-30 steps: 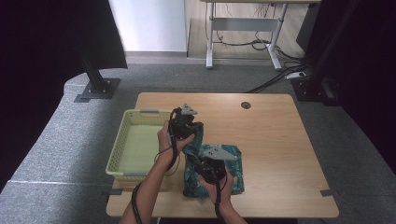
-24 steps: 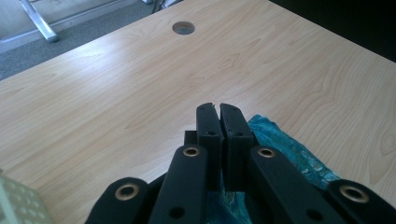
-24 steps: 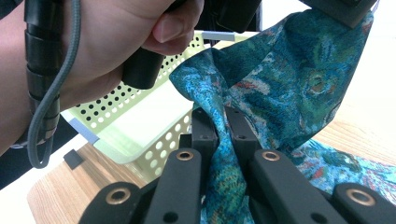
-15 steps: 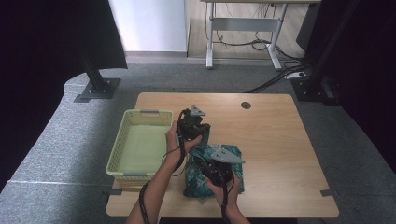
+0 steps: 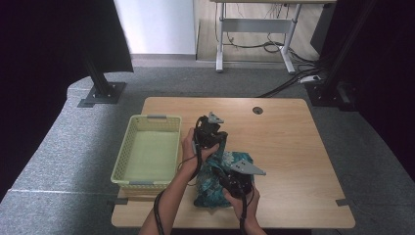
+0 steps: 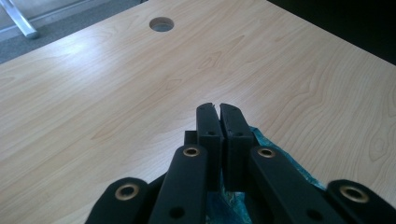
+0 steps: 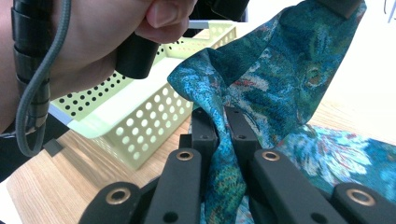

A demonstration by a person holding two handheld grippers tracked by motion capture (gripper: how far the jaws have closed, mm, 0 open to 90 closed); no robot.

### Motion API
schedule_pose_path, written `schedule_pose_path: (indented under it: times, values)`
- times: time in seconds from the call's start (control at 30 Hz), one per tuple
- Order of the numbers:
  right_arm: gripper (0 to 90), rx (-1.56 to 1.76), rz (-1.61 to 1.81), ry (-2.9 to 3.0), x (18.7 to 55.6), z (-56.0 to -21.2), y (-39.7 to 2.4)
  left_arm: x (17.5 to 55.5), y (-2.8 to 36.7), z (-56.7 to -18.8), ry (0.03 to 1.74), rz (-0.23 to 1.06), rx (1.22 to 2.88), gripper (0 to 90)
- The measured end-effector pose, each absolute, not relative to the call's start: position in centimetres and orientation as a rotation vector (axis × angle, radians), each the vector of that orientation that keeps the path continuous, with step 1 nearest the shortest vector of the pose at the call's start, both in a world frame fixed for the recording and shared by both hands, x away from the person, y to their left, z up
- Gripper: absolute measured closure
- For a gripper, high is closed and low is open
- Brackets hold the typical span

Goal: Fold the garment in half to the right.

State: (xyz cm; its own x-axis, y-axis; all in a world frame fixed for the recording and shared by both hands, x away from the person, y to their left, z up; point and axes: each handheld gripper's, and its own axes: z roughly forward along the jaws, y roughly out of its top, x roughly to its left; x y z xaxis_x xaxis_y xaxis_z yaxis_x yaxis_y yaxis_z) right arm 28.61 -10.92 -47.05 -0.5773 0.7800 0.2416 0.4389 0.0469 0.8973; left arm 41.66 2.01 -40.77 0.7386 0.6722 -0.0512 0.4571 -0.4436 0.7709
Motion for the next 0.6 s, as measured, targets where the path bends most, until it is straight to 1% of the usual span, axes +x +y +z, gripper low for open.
schedule_pose_path:
  times: [0.6]
  values:
    - [83.7, 1.338, 1.493, 2.005, 28.3, -49.9, -14.6, 42.3, -1.7, -44.1, 0.841, 0.266, 2.151, 87.8]
